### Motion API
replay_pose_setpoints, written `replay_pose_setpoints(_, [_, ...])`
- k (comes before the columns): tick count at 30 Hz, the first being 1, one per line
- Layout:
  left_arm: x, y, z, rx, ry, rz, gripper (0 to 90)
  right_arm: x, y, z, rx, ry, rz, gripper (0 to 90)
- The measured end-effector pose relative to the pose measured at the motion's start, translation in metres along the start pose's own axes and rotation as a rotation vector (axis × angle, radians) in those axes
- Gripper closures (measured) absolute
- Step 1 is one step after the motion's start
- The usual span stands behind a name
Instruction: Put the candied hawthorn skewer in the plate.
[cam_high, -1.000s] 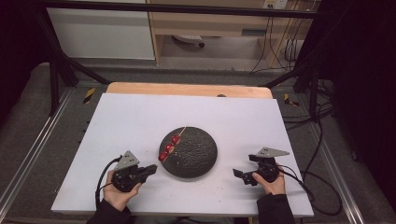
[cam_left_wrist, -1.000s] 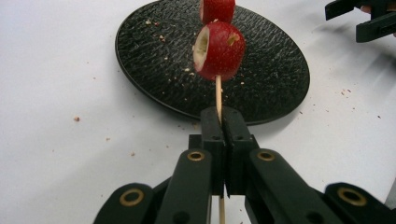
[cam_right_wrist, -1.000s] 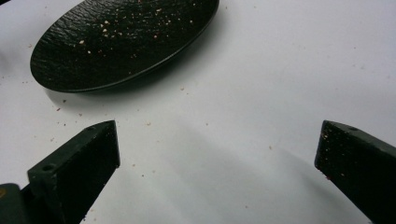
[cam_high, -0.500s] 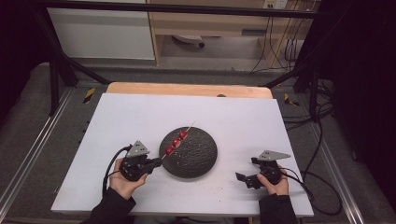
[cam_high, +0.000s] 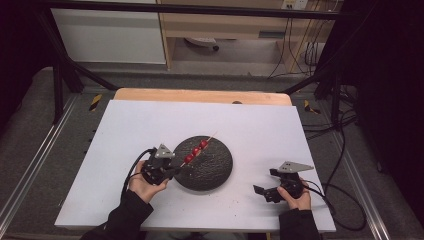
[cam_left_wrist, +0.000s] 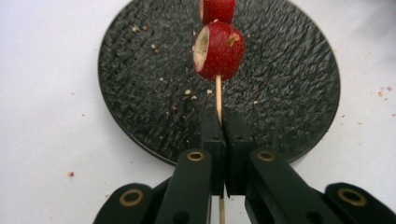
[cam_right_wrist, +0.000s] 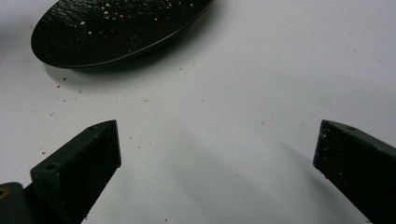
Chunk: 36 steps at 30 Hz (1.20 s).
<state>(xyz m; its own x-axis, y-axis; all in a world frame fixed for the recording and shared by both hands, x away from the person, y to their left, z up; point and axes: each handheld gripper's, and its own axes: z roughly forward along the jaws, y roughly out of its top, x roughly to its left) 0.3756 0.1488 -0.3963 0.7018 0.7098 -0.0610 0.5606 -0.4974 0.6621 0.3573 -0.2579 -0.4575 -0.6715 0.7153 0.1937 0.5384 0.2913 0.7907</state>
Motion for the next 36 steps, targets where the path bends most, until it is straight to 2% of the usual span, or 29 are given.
replay_pose_setpoints(11, [-0.007,0.007,0.027,0.094,0.033,0.019,88.4,0.000,-0.001,-0.002,-0.004,0.006,0.001,1.4])
replay_pose_setpoints(19, [-0.008,0.004,0.034,0.114,0.046,0.019,88.4,0.000,-0.001,-0.002,-0.006,0.013,0.008,1.4])
replay_pose_setpoints(30, [-0.008,0.002,0.035,0.107,0.042,0.024,86.6,0.001,-0.001,-0.002,-0.006,0.015,0.010,1.4])
replay_pose_setpoints(36, [-0.005,0.000,0.021,0.067,0.024,0.047,74.8,0.001,-0.001,-0.002,-0.008,0.015,0.008,1.5])
